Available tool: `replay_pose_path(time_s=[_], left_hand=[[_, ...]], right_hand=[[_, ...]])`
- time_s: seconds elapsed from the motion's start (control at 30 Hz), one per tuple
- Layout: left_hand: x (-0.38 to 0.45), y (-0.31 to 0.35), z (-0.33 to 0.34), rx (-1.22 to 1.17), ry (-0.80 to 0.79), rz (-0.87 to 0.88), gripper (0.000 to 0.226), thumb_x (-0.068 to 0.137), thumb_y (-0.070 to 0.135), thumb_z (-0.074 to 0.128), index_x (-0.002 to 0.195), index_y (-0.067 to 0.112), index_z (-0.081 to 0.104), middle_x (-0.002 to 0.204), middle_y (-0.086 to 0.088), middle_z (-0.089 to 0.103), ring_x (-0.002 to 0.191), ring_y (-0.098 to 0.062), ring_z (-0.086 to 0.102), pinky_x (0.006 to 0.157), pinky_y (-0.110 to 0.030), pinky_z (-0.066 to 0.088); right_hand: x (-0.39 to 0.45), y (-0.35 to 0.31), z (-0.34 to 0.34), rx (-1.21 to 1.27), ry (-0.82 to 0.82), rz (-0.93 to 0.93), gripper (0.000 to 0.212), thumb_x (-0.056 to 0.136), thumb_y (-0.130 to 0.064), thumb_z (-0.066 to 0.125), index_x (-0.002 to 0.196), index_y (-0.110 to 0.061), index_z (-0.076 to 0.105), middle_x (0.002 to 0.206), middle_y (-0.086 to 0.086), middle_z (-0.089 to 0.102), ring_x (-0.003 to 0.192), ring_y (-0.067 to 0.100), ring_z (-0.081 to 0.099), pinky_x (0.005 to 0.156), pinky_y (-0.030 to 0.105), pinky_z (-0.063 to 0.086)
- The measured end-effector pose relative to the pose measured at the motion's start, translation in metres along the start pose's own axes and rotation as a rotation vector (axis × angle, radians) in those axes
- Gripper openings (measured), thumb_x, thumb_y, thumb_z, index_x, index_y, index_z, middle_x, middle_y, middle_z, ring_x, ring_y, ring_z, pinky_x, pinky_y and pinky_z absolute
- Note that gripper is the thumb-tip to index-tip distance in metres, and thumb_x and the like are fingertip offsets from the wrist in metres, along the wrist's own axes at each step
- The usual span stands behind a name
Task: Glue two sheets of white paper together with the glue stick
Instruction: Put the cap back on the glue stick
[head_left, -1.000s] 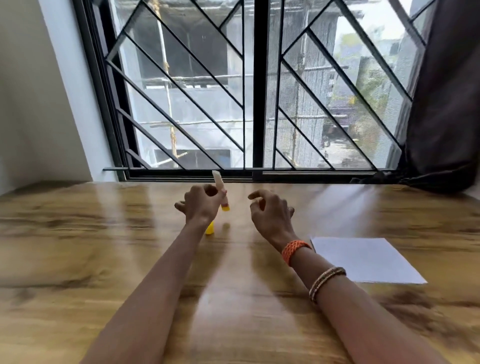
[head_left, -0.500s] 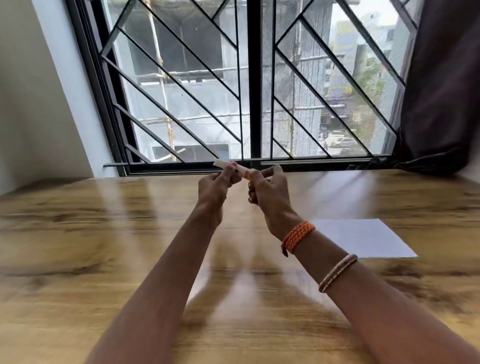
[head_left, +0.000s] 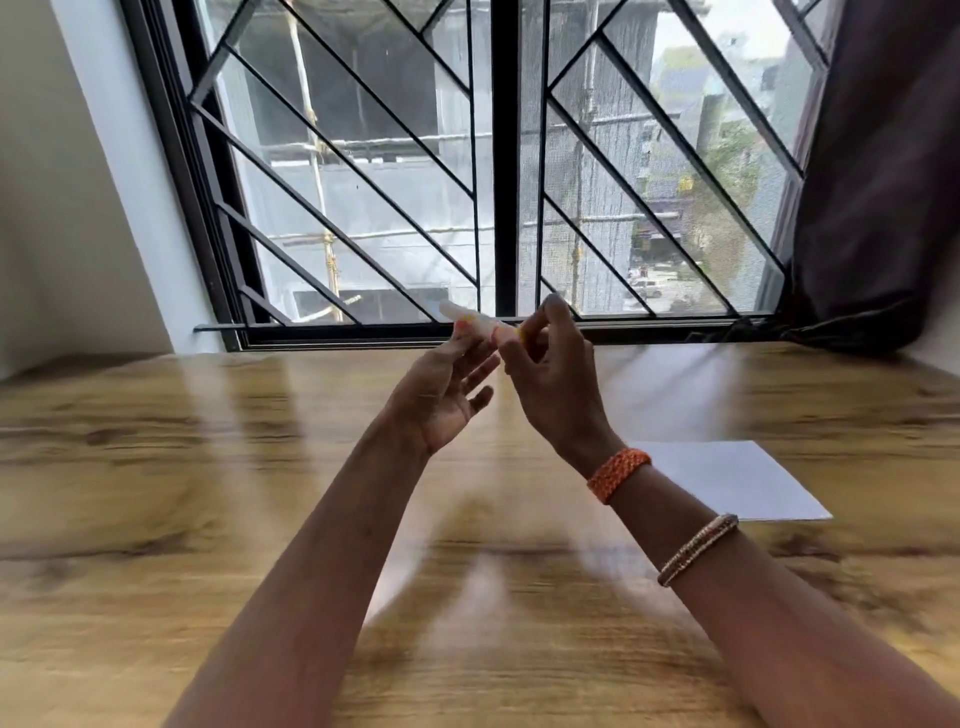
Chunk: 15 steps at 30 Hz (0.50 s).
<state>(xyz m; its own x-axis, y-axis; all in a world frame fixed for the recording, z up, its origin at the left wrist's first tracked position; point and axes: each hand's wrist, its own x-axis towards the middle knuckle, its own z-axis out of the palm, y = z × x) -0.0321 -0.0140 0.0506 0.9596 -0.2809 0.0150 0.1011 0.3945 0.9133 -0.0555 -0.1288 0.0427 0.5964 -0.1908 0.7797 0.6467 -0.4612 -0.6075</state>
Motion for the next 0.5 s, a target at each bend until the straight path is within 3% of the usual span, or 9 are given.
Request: replay_pose_path(time_s=[0.07,0.13,0.2,0.27,0.33,0.4,0.5], left_hand=[[-0.001,0.002,0.002,-0.053,-0.030,0.041,0.027,0.097,0.030,0.043,0.083,0.018,0.063,0.081,0.007,0.069,0.090,-0.008,0.056,0.087,-0.025,0.039],[-0.001,0.004,0.003,-0.103,-0.006,0.102,0.026,0.097,0.025,0.044,0.083,0.011,0.061,0.068,0.005,0.072,0.083,-0.010,0.062,0.084,-0.022,0.046],[-0.001,0.004,0.005,-0.123,0.057,0.117,0.024,0.095,0.023,0.047,0.079,0.009,0.059,0.056,0.004,0.069,0.062,-0.006,0.066,0.066,-0.017,0.054],[-0.001,0.003,0.007,-0.129,0.116,0.095,0.023,0.093,0.023,0.052,0.075,0.010,0.057,0.049,0.005,0.065,0.047,-0.003,0.063,0.054,-0.016,0.054],[-0.001,0.002,0.007,-0.131,0.135,0.070,0.022,0.093,0.025,0.053,0.075,0.012,0.058,0.053,0.004,0.067,0.052,-0.004,0.065,0.066,-0.019,0.054],[0.000,0.003,0.006,-0.138,0.132,0.069,0.022,0.093,0.027,0.051,0.078,0.013,0.059,0.062,0.003,0.069,0.070,-0.006,0.064,0.083,-0.022,0.047],[-0.001,0.005,0.006,-0.134,0.101,0.093,0.025,0.095,0.027,0.047,0.079,0.013,0.061,0.060,0.007,0.070,0.078,-0.006,0.061,0.080,-0.020,0.044]], right_hand=[[-0.001,-0.003,0.003,0.127,-0.018,0.123,0.028,0.088,-0.020,0.062,0.074,-0.016,0.039,0.062,0.008,0.054,0.061,0.036,0.061,0.053,0.044,0.048],[-0.003,-0.006,0.005,0.150,-0.037,0.144,0.026,0.088,-0.020,0.063,0.075,-0.015,0.041,0.063,0.013,0.057,0.060,0.037,0.061,0.050,0.041,0.047],[-0.007,-0.008,0.003,-0.040,-0.049,-0.091,0.020,0.087,-0.019,0.064,0.080,-0.012,0.046,0.061,0.008,0.056,0.054,0.027,0.054,0.055,0.037,0.042],[-0.008,-0.002,-0.002,-0.459,-0.047,-0.479,0.009,0.084,-0.011,0.066,0.088,-0.011,0.058,0.068,0.003,0.056,0.063,0.023,0.052,0.071,0.037,0.036],[-0.007,0.004,-0.007,-0.702,-0.056,-0.664,0.014,0.080,-0.005,0.067,0.093,-0.012,0.066,0.078,0.006,0.060,0.074,0.027,0.056,0.080,0.039,0.032],[-0.006,0.006,-0.010,-0.683,-0.085,-0.597,0.012,0.081,-0.005,0.061,0.091,-0.012,0.066,0.082,0.006,0.061,0.077,0.027,0.058,0.082,0.040,0.031],[-0.010,0.000,-0.007,-0.392,-0.086,-0.322,0.015,0.078,-0.009,0.060,0.091,-0.010,0.054,0.076,-0.001,0.060,0.071,0.021,0.059,0.079,0.039,0.034]])
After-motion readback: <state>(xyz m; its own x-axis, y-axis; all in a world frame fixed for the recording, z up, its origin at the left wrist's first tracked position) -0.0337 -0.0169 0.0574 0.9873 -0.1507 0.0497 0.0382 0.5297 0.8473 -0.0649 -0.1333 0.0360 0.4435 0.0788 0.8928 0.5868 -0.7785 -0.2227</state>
